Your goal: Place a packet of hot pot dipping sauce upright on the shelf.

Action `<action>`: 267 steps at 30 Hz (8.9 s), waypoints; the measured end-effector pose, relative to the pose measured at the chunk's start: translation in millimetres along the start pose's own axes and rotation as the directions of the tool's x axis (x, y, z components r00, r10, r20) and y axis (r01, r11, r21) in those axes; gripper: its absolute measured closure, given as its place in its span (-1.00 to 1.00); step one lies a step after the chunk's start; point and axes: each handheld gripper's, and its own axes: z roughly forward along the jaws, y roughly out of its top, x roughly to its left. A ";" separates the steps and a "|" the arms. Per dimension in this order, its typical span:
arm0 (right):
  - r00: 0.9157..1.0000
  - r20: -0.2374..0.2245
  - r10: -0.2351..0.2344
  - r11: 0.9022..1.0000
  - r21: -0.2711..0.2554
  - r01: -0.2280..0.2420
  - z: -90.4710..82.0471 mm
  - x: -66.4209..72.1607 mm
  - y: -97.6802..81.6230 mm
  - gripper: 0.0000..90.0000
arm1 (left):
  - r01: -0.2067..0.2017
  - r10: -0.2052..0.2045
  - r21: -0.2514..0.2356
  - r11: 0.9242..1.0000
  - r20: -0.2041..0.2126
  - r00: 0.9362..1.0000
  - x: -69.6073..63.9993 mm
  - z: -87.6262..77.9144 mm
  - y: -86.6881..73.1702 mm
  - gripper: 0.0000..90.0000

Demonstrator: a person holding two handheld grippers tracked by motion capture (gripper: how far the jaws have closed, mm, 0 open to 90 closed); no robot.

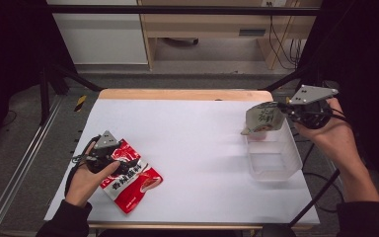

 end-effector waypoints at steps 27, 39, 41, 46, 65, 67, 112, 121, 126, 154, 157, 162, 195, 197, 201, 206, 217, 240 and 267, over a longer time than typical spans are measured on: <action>0.997 -0.013 0.070 0.996 0.061 -0.069 28.5 -11.0 -49.6 1.00 | 0.002 -0.002 0.005 1.000 -0.005 1.000 2.0 -1.3 -0.5 -0.76; 0.995 -0.056 0.079 0.992 0.098 -0.073 40.2 -6.6 -59.5 1.00 | 0.009 -0.009 0.009 1.000 -0.004 1.000 2.2 -0.5 -1.0 -0.77; 0.995 -0.064 0.080 0.992 0.098 -0.073 41.9 -5.8 -59.9 1.00 | 0.010 -0.009 0.012 1.000 -0.005 1.000 2.4 0.1 -1.3 -0.77; 0.993 -0.082 0.082 0.990 0.119 -0.072 50.0 -4.8 -62.5 1.00 | 0.004 -0.004 0.016 1.000 0.000 1.000 1.0 1.7 -1.3 -0.76; 0.980 -0.034 0.195 0.974 0.121 -0.190 66.7 -13.2 -71.8 0.67 | 0.006 -0.006 0.016 1.000 -0.001 1.000 2.9 0.9 -2.4 -0.76; 0.980 -0.024 0.198 0.974 0.117 -0.193 64.8 -12.1 -71.0 0.48 | 0.010 -0.010 0.014 1.000 -0.003 1.000 3.7 0.4 -2.7 -0.76; 0.972 -0.181 0.151 0.980 -0.104 -0.172 65.6 150.2 30.0 -0.70 | 0.138 -0.145 -0.056 0.989 -0.164 0.976 35.2 -50.4 -68.4 -0.82; 0.955 -0.237 0.181 0.974 -0.088 -0.206 104.8 202.7 29.5 -0.66 | 0.174 -0.187 -0.079 0.982 -0.205 0.961 43.9 -57.6 -87.2 -0.78; 0.956 -0.197 0.219 0.965 -0.100 -0.242 120.2 223.5 17.2 -0.62 | 0.207 -0.218 -0.074 0.975 -0.201 0.955 50.8 -54.5 -94.2 -0.77; 0.963 -0.175 0.203 0.978 -0.013 -0.208 134.2 240.9 -4.8 -0.64 | 0.222 -0.208 0.056 0.973 -0.196 0.958 67.5 -32.4 -108.4 -0.56; 0.963 -0.179 0.203 0.978 -0.009 -0.208 135.2 241.0 -5.1 -0.64 | 0.234 -0.217 0.073 0.969 -0.188 0.958 67.9 -30.6 -109.7 -0.50; 0.964 -0.180 0.198 0.979 -0.007 -0.202 135.0 241.2 -5.3 -0.64 | 0.244 -0.227 0.081 0.966 -0.170 0.959 67.2 -29.2 -110.3 -0.35; 0.966 -0.190 0.175 0.984 0.012 -0.176 138.1 243.6 -5.5 -0.64 | 0.319 -0.314 0.047 0.947 -0.092 0.945 68.3 -35.0 -104.5 0.86; 0.966 -0.193 0.175 0.984 0.011 -0.176 138.2 244.1 -5.3 -0.64 | 0.312 -0.310 0.023 0.950 -0.086 0.947 67.8 -38.3 -102.1 0.97; 0.967 -0.190 0.168 0.986 0.014 -0.169 138.0 242.9 -5.6 -0.64 | 0.297 -0.297 -0.014 0.955 -0.079 0.951 64.4 -45.8 -93.2 1.00; 0.971 -0.187 0.152 0.988 0.014 -0.152 135.6 243.0 -3.1 -0.64 | 0.233 -0.236 -0.045 0.972 -0.085 0.968 52.8 -53.9 -73.8 1.00; 0.965 -0.235 0.114 0.993 -0.009 -0.119 129.6 240.4 18.2 -0.73 | 0.127 -0.131 -0.063 0.990 -0.062 0.990 40.4 -61.7 -38.4 1.00; 0.936 -0.347 -0.056 0.995 0.061 0.082 119.5 219.7 91.0 -0.69 | -0.014 0.015 -0.076 0.997 0.012 1.000 15.3 -63.5 25.9 1.00; 0.908 -0.388 -0.157 0.982 0.033 0.184 120.3 208.8 131.1 -0.26 | -0.116 0.121 -0.065 0.991 0.072 0.990 -4.4 -63.0 53.4 1.00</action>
